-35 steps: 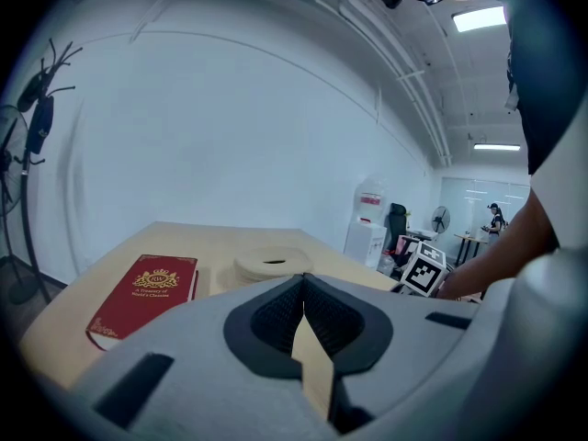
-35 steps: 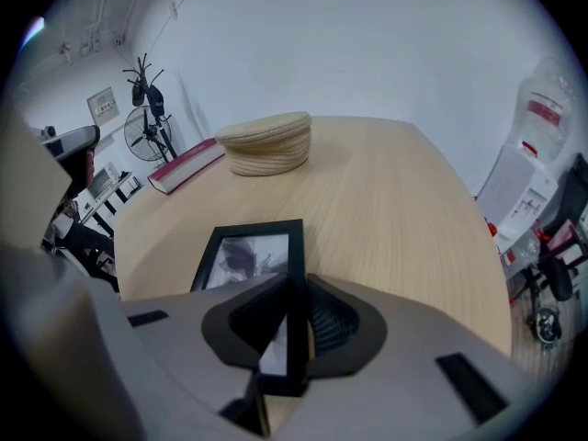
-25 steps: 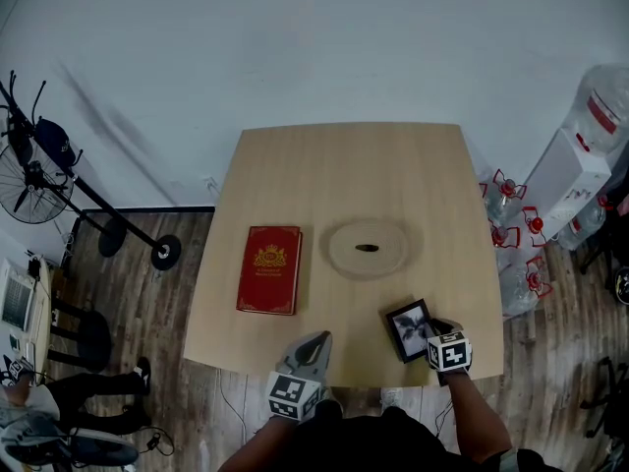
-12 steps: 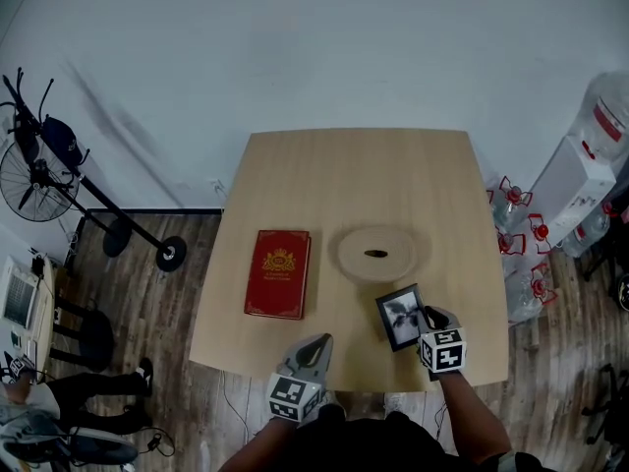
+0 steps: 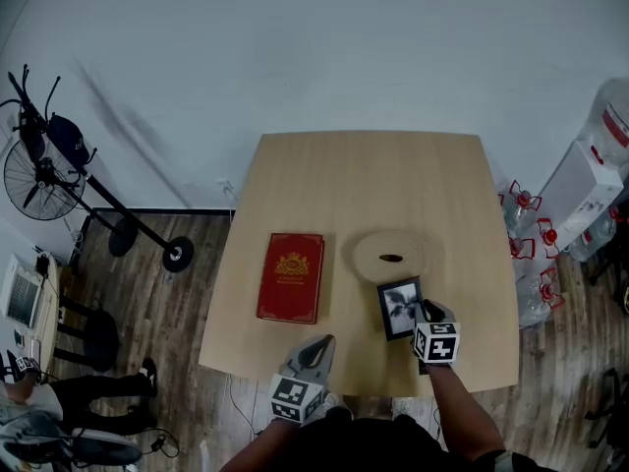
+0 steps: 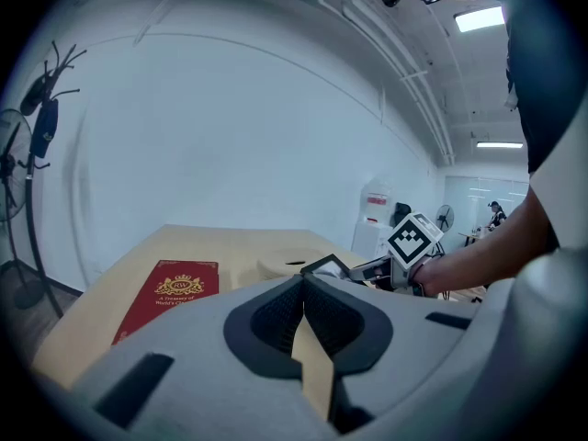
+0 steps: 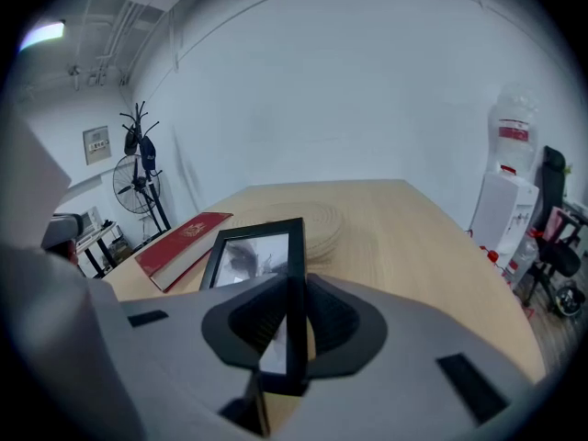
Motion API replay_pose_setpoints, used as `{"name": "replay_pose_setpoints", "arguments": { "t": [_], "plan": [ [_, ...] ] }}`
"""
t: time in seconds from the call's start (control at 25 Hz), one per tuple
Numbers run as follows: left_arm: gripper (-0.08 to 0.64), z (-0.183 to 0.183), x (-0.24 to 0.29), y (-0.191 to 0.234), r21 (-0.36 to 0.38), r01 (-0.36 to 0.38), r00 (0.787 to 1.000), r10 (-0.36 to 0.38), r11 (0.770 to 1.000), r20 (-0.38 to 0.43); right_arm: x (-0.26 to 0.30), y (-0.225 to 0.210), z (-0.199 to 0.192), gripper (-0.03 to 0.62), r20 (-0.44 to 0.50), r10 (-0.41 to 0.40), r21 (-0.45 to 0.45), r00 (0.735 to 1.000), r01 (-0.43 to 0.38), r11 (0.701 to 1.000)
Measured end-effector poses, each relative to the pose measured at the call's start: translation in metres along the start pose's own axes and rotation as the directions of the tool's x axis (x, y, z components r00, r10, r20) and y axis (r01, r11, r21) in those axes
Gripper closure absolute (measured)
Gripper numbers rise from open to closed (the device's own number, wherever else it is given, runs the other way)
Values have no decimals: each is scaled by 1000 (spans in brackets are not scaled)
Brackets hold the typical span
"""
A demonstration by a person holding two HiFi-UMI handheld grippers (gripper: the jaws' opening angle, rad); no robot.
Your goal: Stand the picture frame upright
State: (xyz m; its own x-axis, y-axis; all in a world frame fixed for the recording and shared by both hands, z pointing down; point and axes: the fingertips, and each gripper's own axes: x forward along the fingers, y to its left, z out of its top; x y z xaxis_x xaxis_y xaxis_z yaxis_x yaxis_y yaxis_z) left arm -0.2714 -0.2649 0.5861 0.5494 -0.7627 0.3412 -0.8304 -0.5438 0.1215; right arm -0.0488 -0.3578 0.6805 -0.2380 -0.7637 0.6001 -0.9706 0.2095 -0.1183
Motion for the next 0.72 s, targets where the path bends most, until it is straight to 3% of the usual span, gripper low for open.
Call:
{"name": "replay_pose_setpoints", "arguments": {
  "t": [0.2,0.44,0.72],
  "plan": [
    [560,0,-5,23,5,3,1000,-3,1000,-12,10,8,-2,528,21,-59,42,998,58,997],
    [560,3,-2,44,22,31,1000,-31,999,-8,23,14,-18,528,4,-114,158,994,112,981],
    [559,4,-3,55,29,74,997,-73,997,-12,31,19,-30,528,-26,-155,192,988,157,969]
  ]
}}
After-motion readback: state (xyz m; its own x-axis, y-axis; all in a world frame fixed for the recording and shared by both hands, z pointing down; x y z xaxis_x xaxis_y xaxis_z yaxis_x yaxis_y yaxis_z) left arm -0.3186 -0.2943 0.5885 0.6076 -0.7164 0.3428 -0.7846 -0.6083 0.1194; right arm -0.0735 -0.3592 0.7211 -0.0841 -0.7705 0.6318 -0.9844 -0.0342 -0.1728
